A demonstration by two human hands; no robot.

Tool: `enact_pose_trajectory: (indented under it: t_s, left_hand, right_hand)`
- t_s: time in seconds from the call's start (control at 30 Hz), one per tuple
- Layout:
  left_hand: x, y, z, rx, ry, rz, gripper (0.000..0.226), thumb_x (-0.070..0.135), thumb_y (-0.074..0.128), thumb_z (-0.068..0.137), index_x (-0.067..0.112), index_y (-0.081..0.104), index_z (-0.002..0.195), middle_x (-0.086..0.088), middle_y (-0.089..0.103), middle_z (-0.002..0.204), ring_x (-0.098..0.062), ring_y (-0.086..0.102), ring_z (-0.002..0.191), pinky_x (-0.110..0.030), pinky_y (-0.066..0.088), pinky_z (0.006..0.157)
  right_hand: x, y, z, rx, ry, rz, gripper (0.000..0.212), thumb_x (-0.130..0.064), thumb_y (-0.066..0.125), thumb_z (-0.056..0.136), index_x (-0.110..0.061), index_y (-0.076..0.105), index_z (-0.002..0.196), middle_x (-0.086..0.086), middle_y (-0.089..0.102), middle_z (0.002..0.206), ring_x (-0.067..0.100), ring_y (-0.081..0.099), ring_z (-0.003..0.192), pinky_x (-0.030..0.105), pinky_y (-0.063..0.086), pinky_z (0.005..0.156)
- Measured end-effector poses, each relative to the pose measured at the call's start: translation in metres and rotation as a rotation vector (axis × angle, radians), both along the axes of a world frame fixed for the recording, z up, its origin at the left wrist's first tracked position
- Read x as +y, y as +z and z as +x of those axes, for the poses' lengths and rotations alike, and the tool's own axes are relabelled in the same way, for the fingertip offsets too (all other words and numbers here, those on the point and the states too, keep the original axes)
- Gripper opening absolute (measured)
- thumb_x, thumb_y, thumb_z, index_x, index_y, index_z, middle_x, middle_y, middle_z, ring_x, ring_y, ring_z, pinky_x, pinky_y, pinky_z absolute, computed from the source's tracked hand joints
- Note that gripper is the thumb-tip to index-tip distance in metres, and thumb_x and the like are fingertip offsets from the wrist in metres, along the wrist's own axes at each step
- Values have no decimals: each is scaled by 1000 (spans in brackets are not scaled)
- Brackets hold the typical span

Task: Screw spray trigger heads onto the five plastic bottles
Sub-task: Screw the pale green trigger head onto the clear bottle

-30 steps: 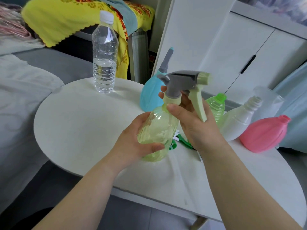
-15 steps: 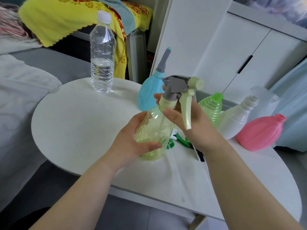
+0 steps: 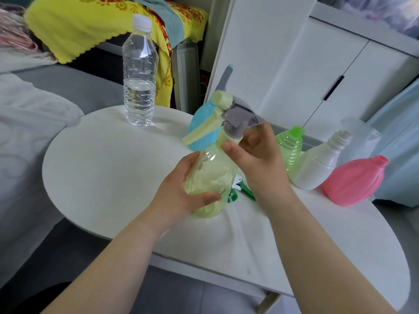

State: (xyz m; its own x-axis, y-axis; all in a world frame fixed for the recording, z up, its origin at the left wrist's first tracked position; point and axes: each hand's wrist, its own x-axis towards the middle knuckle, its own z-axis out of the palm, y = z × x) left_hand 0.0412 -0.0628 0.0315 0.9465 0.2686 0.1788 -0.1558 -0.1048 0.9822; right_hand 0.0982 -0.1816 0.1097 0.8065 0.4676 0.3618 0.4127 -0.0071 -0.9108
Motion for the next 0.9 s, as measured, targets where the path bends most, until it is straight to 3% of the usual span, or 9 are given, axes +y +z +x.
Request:
enact_pose_trajectory:
  t_s: [0.07,0.13,0.23,0.33,0.43,0.57,0.73,0.8,0.9]
  left_hand:
    - [0,0,0,3,-5,16,64,35,74,45,55,41,96,29,52,107,9,47,106,-6,39,78]
    - [0,0,0,6,-2,22,64,35,74,45,56,42,95,30,52,105,12,47,104,-2,40,75]
    - [-1,0,0,2,7,31,62,35,74,44,56,42,93,31,51,104,13,46,102,2,39,73]
    - [-1,1,0,-2,18,57,62,36,73,45,57,40,93,32,50,104,12,45,103,-5,39,75]
    - [-1,0,-1,-15,26,53,62,35,73,45,56,40,93,31,51,103,16,45,100,4,36,72]
    - [1,-3,0,-27,18,53,67,23,84,52,54,41,93,30,50,102,15,45,100,8,33,70]
    - [2,-4,1,-35,9,43,64,24,82,54,53,42,95,29,50,104,12,45,103,8,33,71]
    - [2,-3,1,-35,9,41,64,27,81,53,54,42,95,30,50,104,15,45,101,8,33,69]
    - [2,-3,1,-39,22,34,66,22,83,54,55,41,93,31,50,103,21,45,95,8,32,68]
  right_hand:
    - [0,2,-1,40,17,-72,17,-11,65,79,-25,57,84,1,65,80,9,56,80,43,48,88]
    - [0,7,0,72,21,-105,19,-12,64,79,-30,61,77,9,65,79,10,51,79,46,45,89]
    - [5,8,0,33,-31,-146,16,-16,68,76,-28,61,83,-11,62,76,6,55,77,35,49,88]
    - [15,4,-2,-1,-139,-133,23,-17,69,75,-13,54,92,-8,56,78,5,54,72,16,46,70]
    - [20,3,-5,28,-149,-157,19,-22,63,80,-21,48,91,-11,57,81,-6,55,71,4,41,62]
    - [6,1,-7,126,30,-111,20,-22,58,84,-36,50,96,-11,63,102,4,58,104,24,47,89]
    - [1,5,-6,160,48,-74,16,-15,58,84,-27,59,94,-9,66,91,1,61,90,13,48,82]
    - [3,8,-5,152,7,-109,12,-14,61,82,-21,63,91,-2,70,93,7,64,90,18,51,83]
    - [8,14,-4,169,-65,-182,14,-16,65,78,-7,63,89,27,64,107,32,58,103,34,50,87]
